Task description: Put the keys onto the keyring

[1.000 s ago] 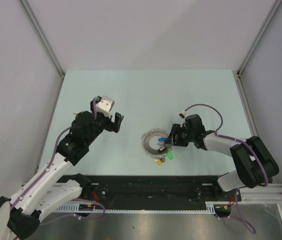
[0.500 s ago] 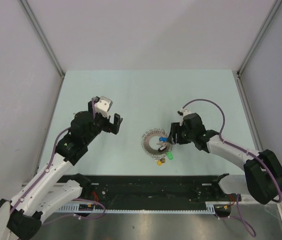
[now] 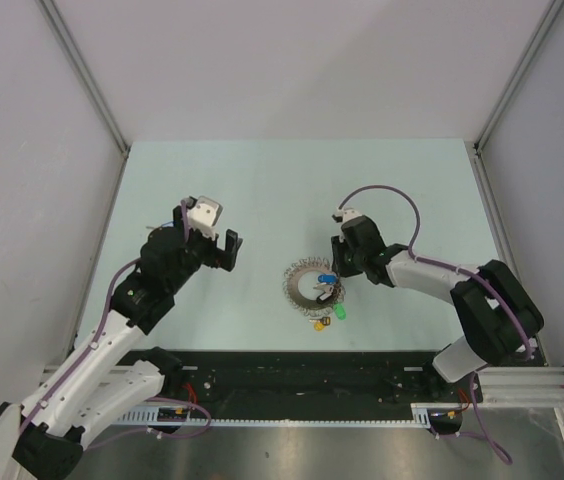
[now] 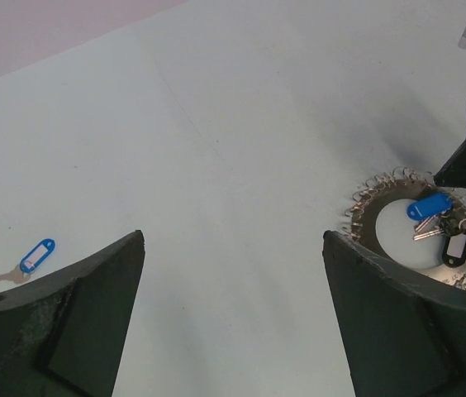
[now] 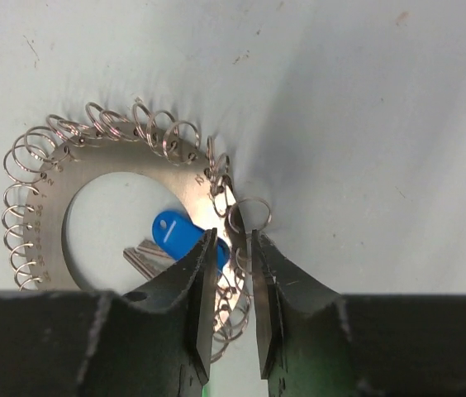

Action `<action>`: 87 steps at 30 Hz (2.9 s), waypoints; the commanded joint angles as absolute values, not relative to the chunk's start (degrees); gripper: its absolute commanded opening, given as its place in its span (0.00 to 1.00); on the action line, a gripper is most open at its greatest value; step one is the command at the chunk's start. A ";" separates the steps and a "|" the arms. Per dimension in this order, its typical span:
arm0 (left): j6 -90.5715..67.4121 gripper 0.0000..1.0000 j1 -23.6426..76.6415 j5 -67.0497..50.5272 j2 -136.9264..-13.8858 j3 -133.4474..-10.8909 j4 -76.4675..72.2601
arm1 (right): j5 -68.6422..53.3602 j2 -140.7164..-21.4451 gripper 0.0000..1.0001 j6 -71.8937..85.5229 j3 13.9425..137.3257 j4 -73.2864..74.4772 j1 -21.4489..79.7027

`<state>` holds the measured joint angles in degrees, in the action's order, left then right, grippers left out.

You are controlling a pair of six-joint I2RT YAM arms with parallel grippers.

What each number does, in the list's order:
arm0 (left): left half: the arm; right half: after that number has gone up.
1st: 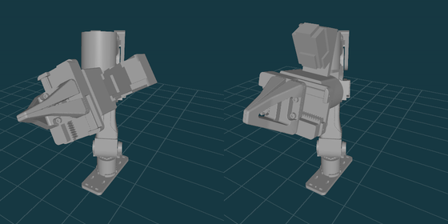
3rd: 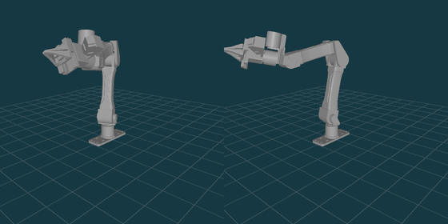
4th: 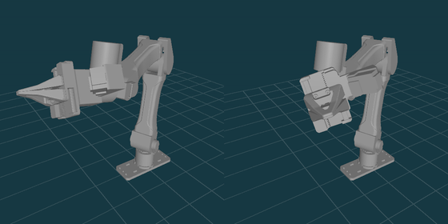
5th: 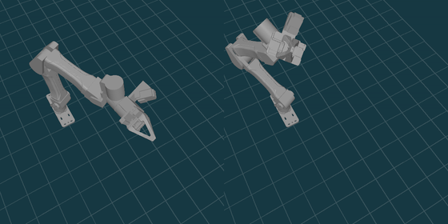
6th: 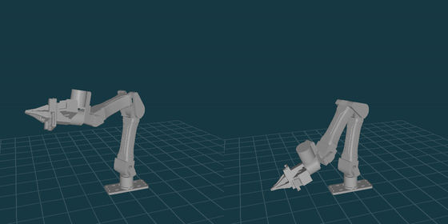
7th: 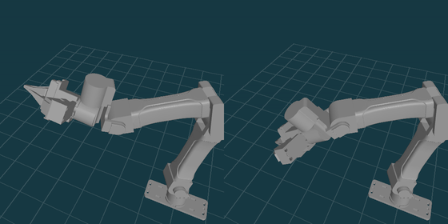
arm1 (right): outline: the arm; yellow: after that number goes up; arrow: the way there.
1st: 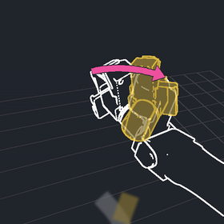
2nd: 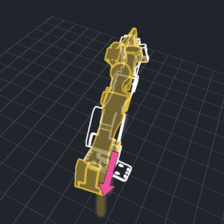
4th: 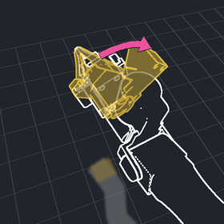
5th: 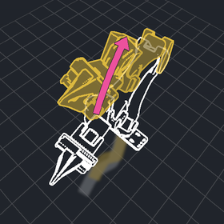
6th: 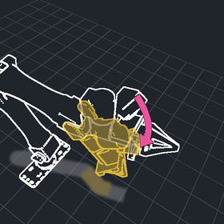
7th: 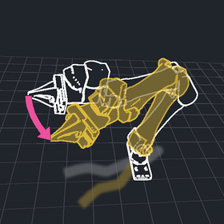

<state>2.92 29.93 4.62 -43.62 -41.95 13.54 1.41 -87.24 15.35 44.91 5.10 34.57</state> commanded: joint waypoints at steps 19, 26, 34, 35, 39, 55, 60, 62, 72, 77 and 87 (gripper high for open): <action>3.34 0.93 28.04 5.19 -43.86 -41.92 13.36 | 4.39 -93.25 0.14 12.22 50.36 2.37 36.30; 3.43 0.93 27.95 4.66 -43.95 -41.92 13.45 | 4.92 -94.04 0.12 11.95 50.36 2.73 36.39; 3.43 0.93 27.86 4.22 -44.03 -41.84 13.54 | 5.62 -94.83 0.10 11.60 50.36 2.46 36.83; 3.34 0.93 27.86 4.22 -43.95 -41.84 13.54 | 5.71 -94.49 0.07 11.51 50.27 2.46 36.83; 3.78 0.93 27.86 4.04 -44.03 -41.84 13.54 | 5.80 -91.86 0.00 10.55 50.27 2.46 36.74; 4.31 0.94 27.77 3.60 -43.16 -41.40 12.83 | 3.70 -79.02 0.00 -4.56 55.19 -2.81 29.09; 4.31 0.94 27.77 4.13 -42.63 -41.05 12.48 | -4.55 -81.29 0.00 -13.42 57.92 -3.08 29.88; 4.31 0.94 27.69 4.66 -42.36 -40.87 12.22 | -8.87 -82.44 0.00 -16.25 58.36 -2.73 31.46; 4.31 0.94 27.69 8.26 -39.03 -39.29 9.93 | -29.50 -82.71 0.00 -23.03 59.41 6.49 42.97; 4.48 0.95 27.60 5.81 -38.41 -38.67 9.05 | -29.71 -84.89 0.00 -23.91 59.41 9.40 44.30; 9.49 0.93 27.60 -17.91 -38.76 -37.44 7.30 | -29.36 -80.61 0.00 -23.47 59.50 11.34 45.79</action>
<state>5.76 28.01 -4.19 -38.98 -38.13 10.76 -28.34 -84.44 -22.81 56.93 10.68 45.30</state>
